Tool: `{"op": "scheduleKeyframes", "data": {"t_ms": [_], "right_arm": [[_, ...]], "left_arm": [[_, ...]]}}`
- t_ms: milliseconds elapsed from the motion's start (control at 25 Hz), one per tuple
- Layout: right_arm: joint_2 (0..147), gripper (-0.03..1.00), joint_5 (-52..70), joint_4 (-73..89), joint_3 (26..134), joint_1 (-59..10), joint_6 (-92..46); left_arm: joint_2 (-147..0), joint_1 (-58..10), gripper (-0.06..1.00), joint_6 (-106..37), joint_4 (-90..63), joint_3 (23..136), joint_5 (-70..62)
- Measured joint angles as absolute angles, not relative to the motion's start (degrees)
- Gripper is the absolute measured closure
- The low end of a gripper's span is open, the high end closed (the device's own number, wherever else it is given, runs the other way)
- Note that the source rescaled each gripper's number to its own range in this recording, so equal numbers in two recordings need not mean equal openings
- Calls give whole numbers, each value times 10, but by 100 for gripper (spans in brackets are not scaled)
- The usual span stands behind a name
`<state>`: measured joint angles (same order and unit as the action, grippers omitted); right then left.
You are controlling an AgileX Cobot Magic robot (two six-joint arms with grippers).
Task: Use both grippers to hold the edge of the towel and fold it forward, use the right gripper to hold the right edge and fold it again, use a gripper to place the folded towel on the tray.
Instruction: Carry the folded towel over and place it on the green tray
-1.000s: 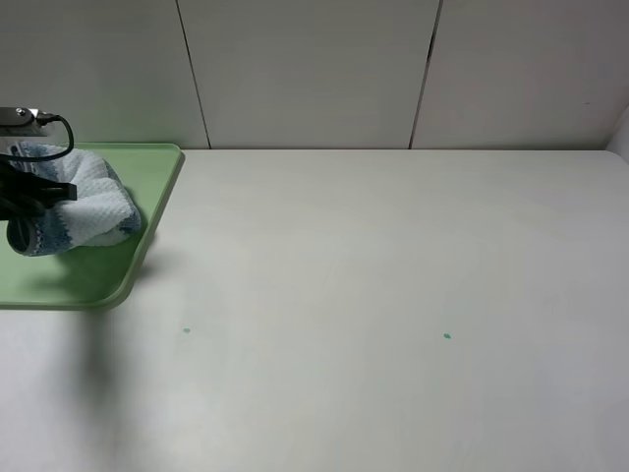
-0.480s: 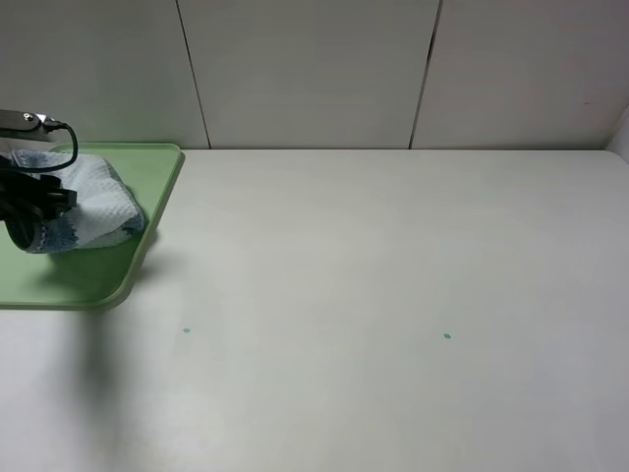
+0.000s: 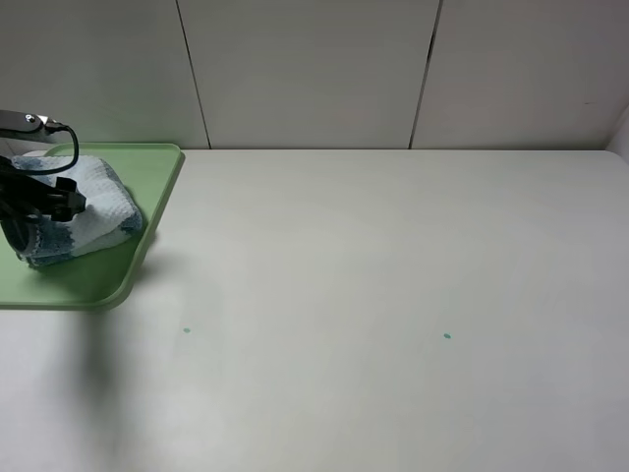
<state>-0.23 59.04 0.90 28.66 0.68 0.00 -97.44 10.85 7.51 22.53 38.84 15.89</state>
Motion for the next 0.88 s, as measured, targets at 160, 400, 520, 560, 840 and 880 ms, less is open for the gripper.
{"op": "scheduleKeyframes", "data": {"t_ms": [160, 400, 520, 560, 840, 880], "right_arm": [[-2, -3, 590, 9, 287, 7, 0], [-2, -3, 590, 9, 287, 7, 0], [-2, -3, 590, 9, 287, 7, 0], [-2, -3, 590, 9, 287, 7, 0], [-2, -3, 590, 9, 287, 7, 0], [-2, -3, 590, 9, 287, 7, 0]], "left_arm": [[-974, 108, -5, 75, 225, 388, 161], [-952, 108, -5, 74, 225, 378, 165], [-923, 108, -5, 73, 225, 377, 162], [-915, 108, -5, 73, 225, 377, 158], [-839, 108, -5, 73, 225, 365, 120], [-827, 108, -5, 73, 225, 364, 113]]}}
